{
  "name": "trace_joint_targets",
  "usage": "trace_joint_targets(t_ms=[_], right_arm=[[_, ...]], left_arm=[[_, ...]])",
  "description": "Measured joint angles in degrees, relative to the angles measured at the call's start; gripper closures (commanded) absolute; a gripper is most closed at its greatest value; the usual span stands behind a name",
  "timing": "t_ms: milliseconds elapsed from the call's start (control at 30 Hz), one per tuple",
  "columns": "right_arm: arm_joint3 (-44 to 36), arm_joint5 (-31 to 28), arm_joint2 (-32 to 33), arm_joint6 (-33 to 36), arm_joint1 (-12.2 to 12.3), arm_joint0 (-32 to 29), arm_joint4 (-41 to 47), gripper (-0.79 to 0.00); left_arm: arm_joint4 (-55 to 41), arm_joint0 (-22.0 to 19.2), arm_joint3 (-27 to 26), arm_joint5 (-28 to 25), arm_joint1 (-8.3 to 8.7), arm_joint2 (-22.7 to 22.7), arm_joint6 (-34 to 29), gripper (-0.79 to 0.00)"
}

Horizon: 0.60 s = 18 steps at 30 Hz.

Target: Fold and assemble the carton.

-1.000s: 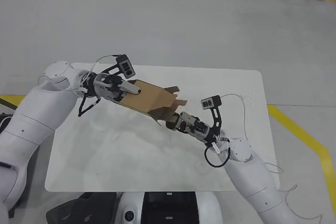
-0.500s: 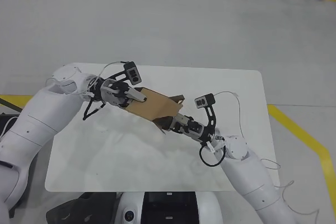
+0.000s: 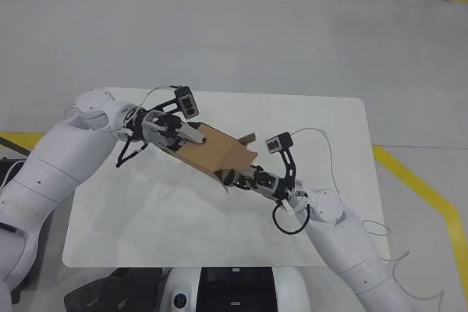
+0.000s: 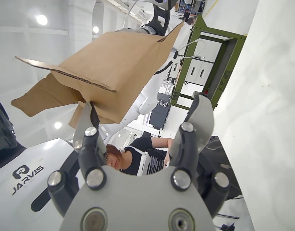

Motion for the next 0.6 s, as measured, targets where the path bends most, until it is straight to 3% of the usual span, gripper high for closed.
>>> trace_joint_targets(t_ms=[600], right_arm=[[-2.78,2.85,-0.23,-4.88,0.09,-0.94,-5.33,-0.591]], left_arm=[[-0.55,-0.52,-0.32,-0.58,0.22,1.22,0.0,0.0]])
